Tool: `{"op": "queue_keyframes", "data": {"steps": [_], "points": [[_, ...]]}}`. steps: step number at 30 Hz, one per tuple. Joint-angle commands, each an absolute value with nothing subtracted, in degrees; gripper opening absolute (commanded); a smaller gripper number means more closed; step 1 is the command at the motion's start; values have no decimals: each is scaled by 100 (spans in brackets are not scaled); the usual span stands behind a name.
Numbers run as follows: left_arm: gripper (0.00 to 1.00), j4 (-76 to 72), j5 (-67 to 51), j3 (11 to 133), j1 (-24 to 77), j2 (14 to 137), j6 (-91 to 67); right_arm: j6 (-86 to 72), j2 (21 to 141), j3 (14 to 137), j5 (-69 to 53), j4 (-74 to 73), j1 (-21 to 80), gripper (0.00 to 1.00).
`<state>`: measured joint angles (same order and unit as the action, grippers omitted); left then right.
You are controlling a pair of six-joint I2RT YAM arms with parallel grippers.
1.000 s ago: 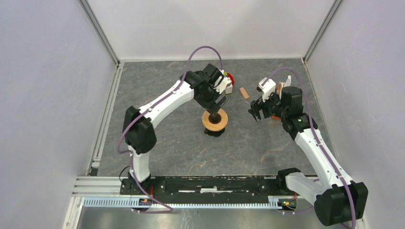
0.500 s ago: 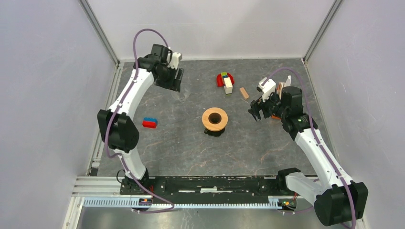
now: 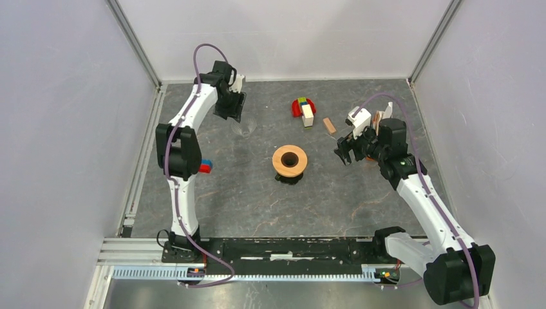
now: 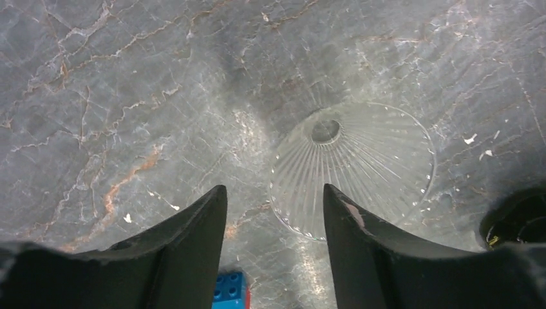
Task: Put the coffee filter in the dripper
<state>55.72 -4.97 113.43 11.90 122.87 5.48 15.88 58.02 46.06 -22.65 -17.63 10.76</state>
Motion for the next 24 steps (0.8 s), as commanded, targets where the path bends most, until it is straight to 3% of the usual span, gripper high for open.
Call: {"op": "queue_keyframes", "data": {"steps": [1,8,17,24], "points": [[59,5663,-578,11907,1081,12549,524,1626,5680,4547,-2252,-1542,1062,85],[46,5796,-966,11934,1072,12783,442,1617,5725,4535,-2278,-1526,1064,86],[38,5797,-981,11952,1072,12961,451,1608,5710,4527,-2282,-1504,1064,86],[21,5863,-1129,12041,1072,13058,439,1600,5709,4527,-2296,-1500,1061,87]]}}
